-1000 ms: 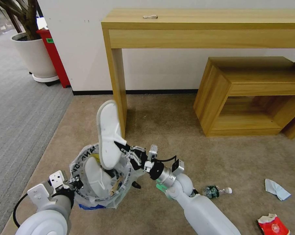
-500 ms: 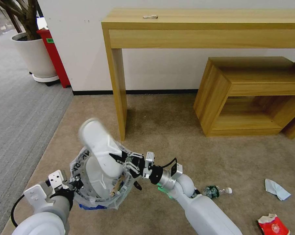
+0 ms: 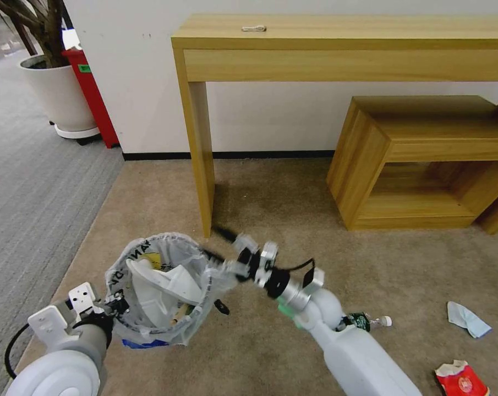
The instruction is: Pick up the trash bin and place the garbage on the floor into it.
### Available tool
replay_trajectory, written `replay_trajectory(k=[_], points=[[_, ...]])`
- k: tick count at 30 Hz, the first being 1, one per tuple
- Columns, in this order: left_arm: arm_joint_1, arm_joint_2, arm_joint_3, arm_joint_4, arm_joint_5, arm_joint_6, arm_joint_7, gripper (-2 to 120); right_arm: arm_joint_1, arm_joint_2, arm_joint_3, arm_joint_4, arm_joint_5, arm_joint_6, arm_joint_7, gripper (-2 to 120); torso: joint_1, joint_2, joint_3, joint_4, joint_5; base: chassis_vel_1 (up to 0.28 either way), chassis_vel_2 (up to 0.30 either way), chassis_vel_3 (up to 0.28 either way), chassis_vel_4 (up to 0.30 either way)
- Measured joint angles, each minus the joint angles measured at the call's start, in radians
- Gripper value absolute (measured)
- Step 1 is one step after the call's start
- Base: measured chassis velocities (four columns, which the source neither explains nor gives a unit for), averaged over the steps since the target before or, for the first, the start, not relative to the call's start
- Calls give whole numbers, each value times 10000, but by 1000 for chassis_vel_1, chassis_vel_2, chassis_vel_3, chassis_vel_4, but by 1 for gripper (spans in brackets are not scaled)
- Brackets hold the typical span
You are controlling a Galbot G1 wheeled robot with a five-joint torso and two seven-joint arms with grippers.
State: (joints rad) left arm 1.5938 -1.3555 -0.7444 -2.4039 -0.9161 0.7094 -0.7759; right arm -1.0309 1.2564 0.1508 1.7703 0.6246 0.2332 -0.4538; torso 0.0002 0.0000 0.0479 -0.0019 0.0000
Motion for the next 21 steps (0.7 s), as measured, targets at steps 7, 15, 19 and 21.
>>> replay_trajectory(k=[7,15,19,21], points=[[-44,37,-58,129,428,-119,124,0,-815,-58,1980,453,-1587,-629,3492,100,0,1,0,0,3,0,0,0,0],[-48,103,20,187,586,-257,243,0,-1763,-122,3546,508,-2062,-700,4597,100,0,1,-1,-2,2,0,0,0,0],[-40,140,18,187,586,-299,293,0,-1826,-180,4039,272,-2002,-10,3354,100,0,0,0,-2,3,0,0,0,0],[-11,157,9,163,587,-322,333,0,-1867,-318,4358,169,-1768,377,2475,100,0,0,0,0,1,0,0,0,0]])
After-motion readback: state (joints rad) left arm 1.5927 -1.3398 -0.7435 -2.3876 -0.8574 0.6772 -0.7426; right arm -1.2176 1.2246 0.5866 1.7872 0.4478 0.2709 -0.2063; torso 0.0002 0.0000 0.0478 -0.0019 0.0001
